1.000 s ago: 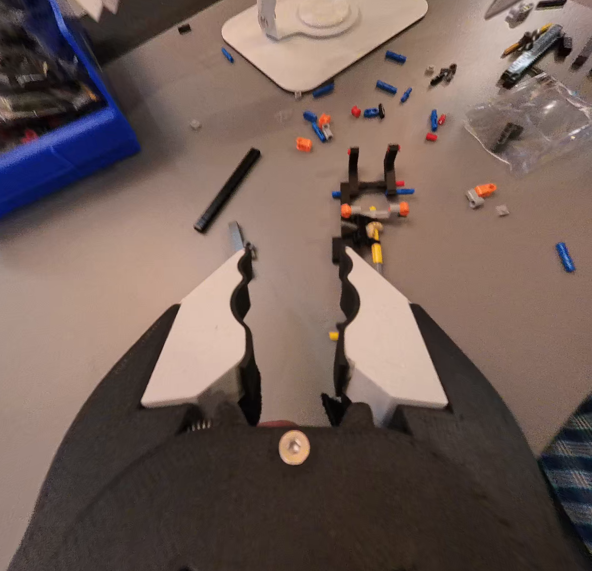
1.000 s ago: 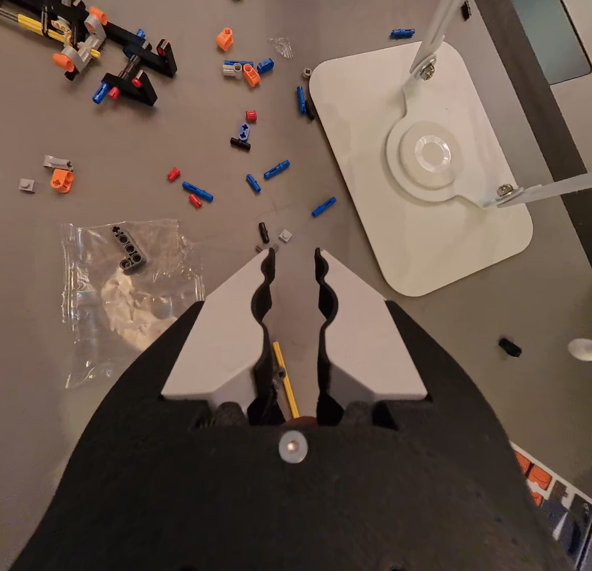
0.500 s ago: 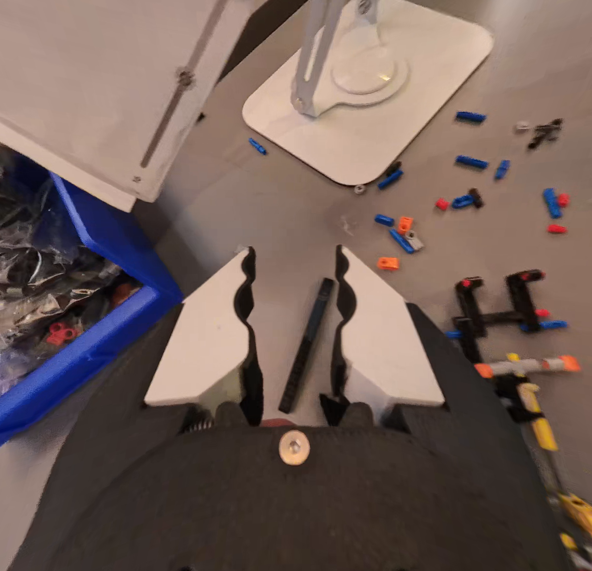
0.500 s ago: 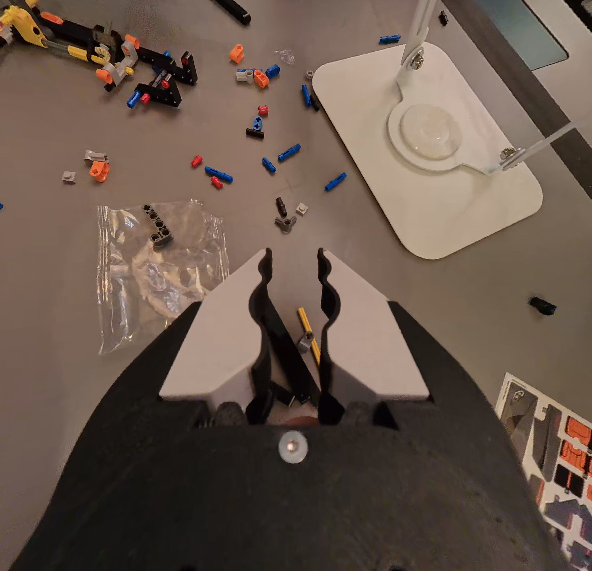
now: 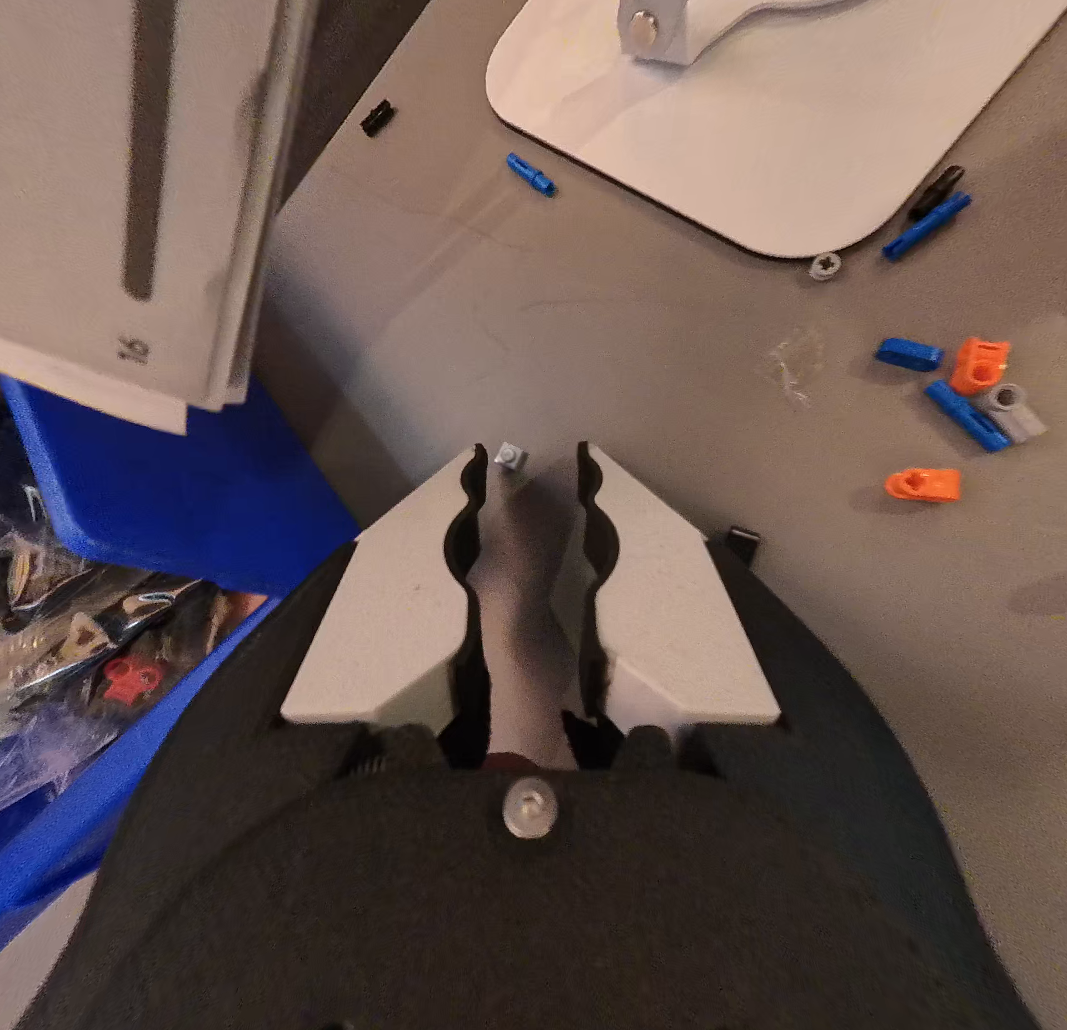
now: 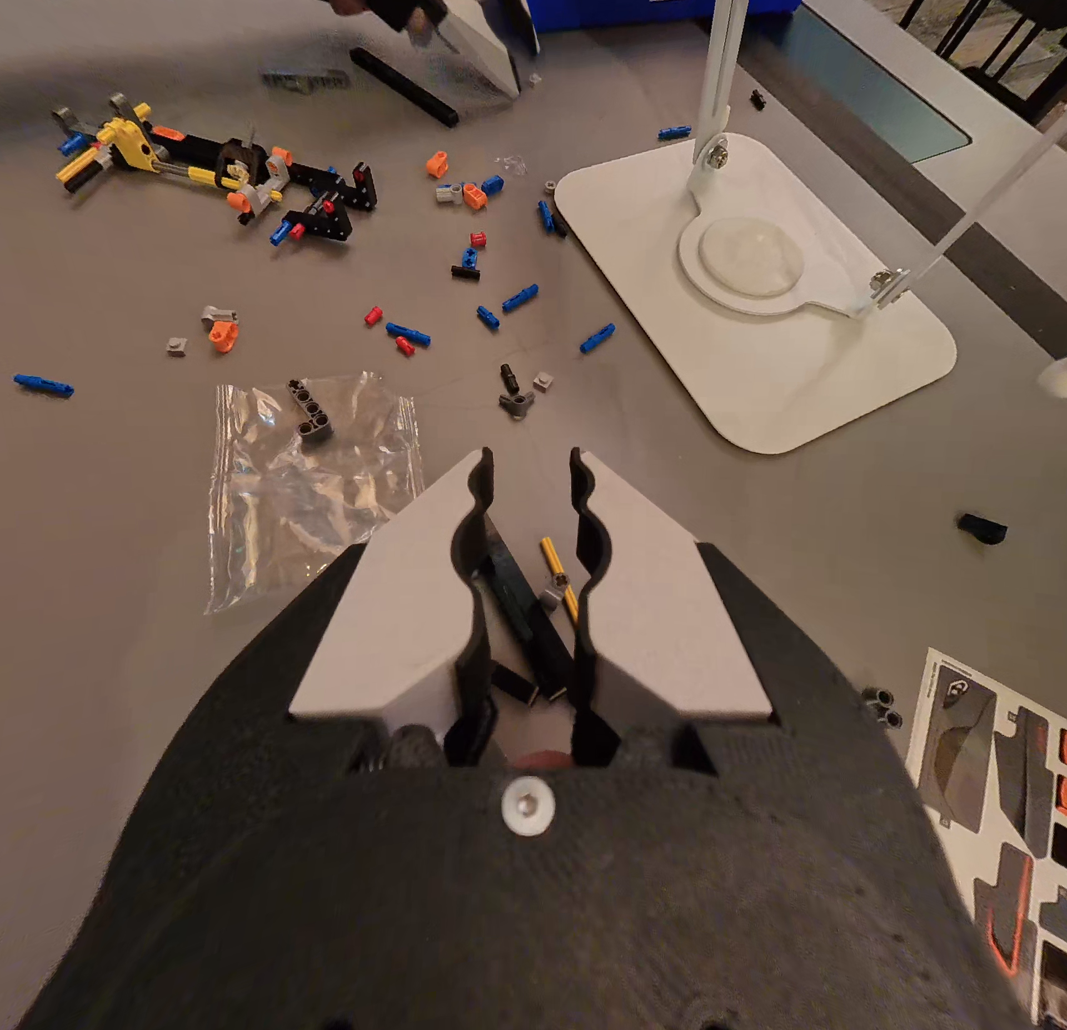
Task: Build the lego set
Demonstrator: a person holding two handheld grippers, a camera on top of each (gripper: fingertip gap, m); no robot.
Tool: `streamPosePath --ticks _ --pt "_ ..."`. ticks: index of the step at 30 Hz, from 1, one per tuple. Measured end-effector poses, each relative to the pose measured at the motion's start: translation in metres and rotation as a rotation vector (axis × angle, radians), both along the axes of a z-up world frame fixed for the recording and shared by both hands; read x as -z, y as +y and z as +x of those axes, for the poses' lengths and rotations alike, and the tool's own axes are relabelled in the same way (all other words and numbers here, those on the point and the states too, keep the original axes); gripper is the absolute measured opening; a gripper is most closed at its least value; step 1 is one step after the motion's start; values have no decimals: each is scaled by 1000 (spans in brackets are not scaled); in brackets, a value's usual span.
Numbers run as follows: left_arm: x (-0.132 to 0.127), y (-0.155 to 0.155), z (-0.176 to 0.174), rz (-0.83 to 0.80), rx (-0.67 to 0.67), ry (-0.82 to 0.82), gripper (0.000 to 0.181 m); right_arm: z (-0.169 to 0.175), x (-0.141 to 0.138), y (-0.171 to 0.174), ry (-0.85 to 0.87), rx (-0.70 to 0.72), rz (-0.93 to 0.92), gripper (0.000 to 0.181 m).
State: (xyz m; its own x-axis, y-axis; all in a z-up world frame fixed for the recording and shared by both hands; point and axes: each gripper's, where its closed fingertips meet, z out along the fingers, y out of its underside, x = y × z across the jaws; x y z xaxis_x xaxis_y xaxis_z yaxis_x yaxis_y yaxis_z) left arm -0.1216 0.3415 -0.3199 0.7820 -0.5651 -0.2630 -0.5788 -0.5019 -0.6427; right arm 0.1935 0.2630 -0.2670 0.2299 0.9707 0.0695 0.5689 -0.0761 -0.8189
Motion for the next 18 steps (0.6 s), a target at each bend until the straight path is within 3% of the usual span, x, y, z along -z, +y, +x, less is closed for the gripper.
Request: streamPosePath --ticks 5,18 --pt "4 5 -1 -9 1 -40 9 2 0 0 3 8 -5 24" --pt "2 -14 9 -2 46 -70 4 -2 -6 -1 4 1 1 24"
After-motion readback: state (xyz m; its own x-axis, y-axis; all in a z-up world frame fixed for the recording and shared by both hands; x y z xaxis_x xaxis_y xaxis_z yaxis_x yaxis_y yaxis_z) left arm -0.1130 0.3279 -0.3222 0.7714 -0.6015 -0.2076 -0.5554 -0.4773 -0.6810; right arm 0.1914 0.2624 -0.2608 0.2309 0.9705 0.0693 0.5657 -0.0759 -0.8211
